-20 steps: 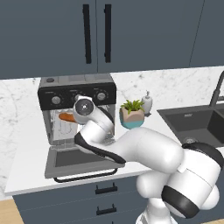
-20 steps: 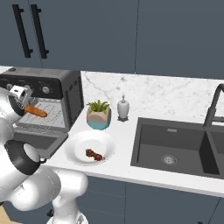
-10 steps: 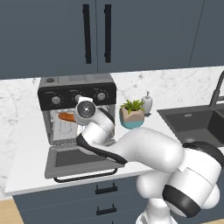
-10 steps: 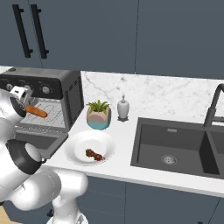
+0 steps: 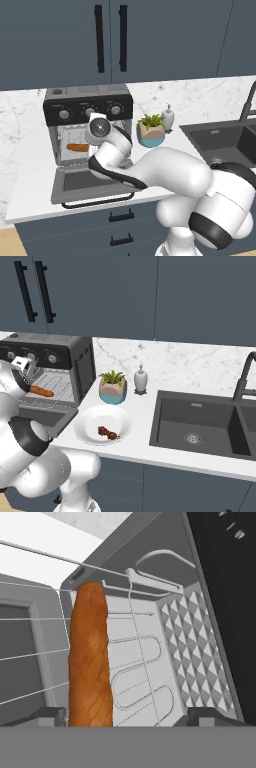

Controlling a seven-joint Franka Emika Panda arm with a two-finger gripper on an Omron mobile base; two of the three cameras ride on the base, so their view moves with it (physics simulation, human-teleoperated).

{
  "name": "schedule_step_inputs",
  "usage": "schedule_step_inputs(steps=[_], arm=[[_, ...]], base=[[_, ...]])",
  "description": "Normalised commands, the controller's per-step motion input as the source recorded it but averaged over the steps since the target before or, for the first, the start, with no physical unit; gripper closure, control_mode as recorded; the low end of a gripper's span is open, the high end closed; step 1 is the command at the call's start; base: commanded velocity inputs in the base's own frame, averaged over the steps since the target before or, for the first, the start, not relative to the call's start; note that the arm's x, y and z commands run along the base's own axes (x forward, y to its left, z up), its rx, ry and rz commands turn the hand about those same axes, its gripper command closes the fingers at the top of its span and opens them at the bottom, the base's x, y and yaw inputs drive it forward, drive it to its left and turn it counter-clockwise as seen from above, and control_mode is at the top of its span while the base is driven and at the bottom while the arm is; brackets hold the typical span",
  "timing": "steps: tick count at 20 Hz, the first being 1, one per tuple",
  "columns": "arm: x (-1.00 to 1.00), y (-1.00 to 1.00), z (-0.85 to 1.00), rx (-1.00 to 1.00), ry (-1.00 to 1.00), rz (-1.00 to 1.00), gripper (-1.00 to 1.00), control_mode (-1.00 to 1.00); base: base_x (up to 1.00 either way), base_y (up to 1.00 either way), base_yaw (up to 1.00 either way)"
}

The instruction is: Pick up the kebab skewer and baguette bread, and place them inside the toaster oven. Close the toaster oven door and start by setting the timer.

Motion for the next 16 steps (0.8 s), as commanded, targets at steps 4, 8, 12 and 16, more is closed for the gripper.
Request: schedule_step_inputs(steps=[4,8,12,16], arm=[[-0.03,0.0,-0.02,0.0,0.0,0.03,-1.0,-1.0],[-0.19,0.0,0.24,0.0,0.0,0.01,-1.0,-1.0],[-0.64,-0.06,0.48,0.04,0.11,0.0,-1.0,-1.0],[-0.79,-0.61,0.29,0.13,0.24,-0.16,-1.0,-1.0]], base=[[0.0,0.0,0.0],[0.0,0.0,0.0],[0.0,0.0,0.0],[0.0,0.0,0.0]])
